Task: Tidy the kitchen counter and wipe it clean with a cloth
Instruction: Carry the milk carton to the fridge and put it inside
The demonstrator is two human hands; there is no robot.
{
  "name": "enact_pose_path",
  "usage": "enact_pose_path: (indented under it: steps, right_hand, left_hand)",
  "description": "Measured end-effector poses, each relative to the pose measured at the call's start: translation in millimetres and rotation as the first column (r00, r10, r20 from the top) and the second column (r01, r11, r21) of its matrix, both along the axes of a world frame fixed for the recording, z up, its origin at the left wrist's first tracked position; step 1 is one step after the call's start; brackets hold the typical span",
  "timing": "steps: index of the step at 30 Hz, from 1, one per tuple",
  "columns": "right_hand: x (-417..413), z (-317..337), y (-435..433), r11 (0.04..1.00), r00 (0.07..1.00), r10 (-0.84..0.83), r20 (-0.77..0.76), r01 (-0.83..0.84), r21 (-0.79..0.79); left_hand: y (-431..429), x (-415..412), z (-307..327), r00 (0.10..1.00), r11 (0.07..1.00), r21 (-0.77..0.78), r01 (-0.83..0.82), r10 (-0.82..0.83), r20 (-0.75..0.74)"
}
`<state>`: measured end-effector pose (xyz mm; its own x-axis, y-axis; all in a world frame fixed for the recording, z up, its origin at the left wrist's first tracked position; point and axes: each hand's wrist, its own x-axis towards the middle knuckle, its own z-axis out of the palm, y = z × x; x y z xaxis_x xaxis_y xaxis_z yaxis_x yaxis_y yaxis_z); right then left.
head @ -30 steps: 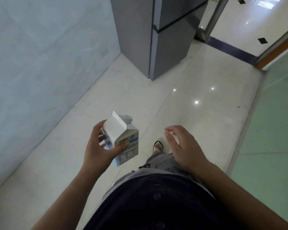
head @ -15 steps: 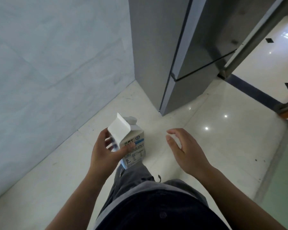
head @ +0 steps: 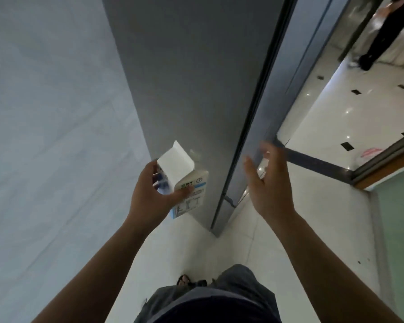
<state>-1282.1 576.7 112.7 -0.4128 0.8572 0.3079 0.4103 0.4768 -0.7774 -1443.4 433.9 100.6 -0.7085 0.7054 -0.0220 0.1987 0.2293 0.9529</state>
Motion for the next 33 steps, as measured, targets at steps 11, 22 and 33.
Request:
enact_pose_path:
  steps: [11,22,33]
  right_hand:
    - [-46.0,38.1,53.9,0.870,0.914,-0.311,-0.261,0.384,0.309]
    - [-55.8,53.6,96.5,0.863,0.865,-0.339,-0.371,0.442,0.243]
    - [-57.2,44.1,99.4,0.783,0.843,-0.350,-0.409,0.503,0.366]
  left_hand:
    - [98.7,-45.9,38.4,0.977,0.959,0.196,0.206,-0.212,0.012]
    - [131.5,-58.1,39.6,0.959,0.936,0.211,0.281,-0.282,-0.023]
    - [140.6,-52.1,41.6,0.952,0.935,0.184,0.304,-0.307,-0.011]
